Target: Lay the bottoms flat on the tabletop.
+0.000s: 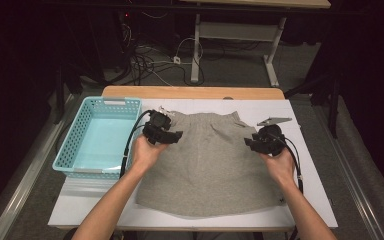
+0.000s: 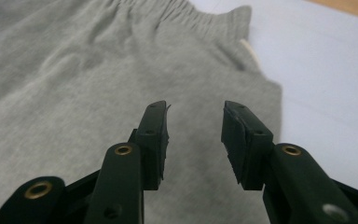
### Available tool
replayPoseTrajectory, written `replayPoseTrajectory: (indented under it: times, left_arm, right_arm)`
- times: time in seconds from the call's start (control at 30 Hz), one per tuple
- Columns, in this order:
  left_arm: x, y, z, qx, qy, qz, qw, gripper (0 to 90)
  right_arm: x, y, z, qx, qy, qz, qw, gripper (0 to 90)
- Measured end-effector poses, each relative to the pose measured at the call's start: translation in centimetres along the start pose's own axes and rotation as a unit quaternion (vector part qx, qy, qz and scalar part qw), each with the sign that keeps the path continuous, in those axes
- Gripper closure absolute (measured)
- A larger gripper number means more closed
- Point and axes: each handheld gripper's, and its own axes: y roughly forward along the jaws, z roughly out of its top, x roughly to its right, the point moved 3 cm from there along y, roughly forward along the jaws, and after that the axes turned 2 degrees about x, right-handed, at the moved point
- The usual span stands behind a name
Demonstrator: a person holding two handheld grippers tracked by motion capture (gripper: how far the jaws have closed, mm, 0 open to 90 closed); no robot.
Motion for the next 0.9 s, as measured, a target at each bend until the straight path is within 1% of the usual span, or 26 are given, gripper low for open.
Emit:
replayPoseTrajectory:
  times: [0.07,0.17,0.23,0.3,0.37,0.47,0.53,0.6,0.73,0.9]
  left_arm:
    - [0.5,0.1,-1.1,-0.003,0.002,-0.009,1.0,43.6]
    - [1.1,0.2,-2.7,-0.012,0.013,-0.01,0.9998,43.9]
    - [1.4,0.1,-3.7,-0.014,0.014,-0.014,0.9997,44.2]
    - [1.6,-0.1,-4.7,-0.019,0.014,-0.016,0.9996,44.2]
    - [1.9,-0.4,-5.7,-0.018,0.011,-0.023,0.9995,44.2]
    - [2.2,-0.9,-7.1,-0.019,0.013,-0.027,0.9994,44.0]
    - [2.4,-1.3,-7.9,-0.018,0.016,-0.025,0.9994,43.9]
    - [2.5,-1.6,-8.5,-0.018,0.019,-0.021,0.9994,43.7]
    - [2.6,-2.0,-9.6,-0.014,0.011,-0.023,0.9996,42.8]
    - [2.6,-2.7,-10.9,-0.019,0.013,-0.013,0.9996,41.2]
  right_arm:
    - [-0.5,-0.2,-0.8,0.003,0.0,0.007,1.0,61.3]
    - [-1.6,-0.5,-2.0,0.007,0.001,0.024,0.9997,61.6]
    - [-2.5,-0.8,-2.7,0.008,0.0,0.036,0.9993,61.8]
    - [-3.2,-1.2,-3.3,0.012,-0.005,0.043,0.999,61.8]
    - [-3.6,-1.5,-4.0,0.01,-0.006,0.049,0.9987,61.9]
    - [-3.9,-2.0,-5.1,0.006,-0.01,0.051,0.9986,61.9]
    - [-4.1,-2.2,-5.8,0.004,-0.01,0.051,0.9986,61.9]
    - [-4.2,-2.3,-6.4,0.002,-0.006,0.055,0.9985,61.8]
    - [-4.8,-2.5,-7.3,-0.006,-0.01,0.056,0.9984,62.0]
    - [-4.9,-3.1,-8.0,0.002,-0.008,0.056,0.9984,61.2]
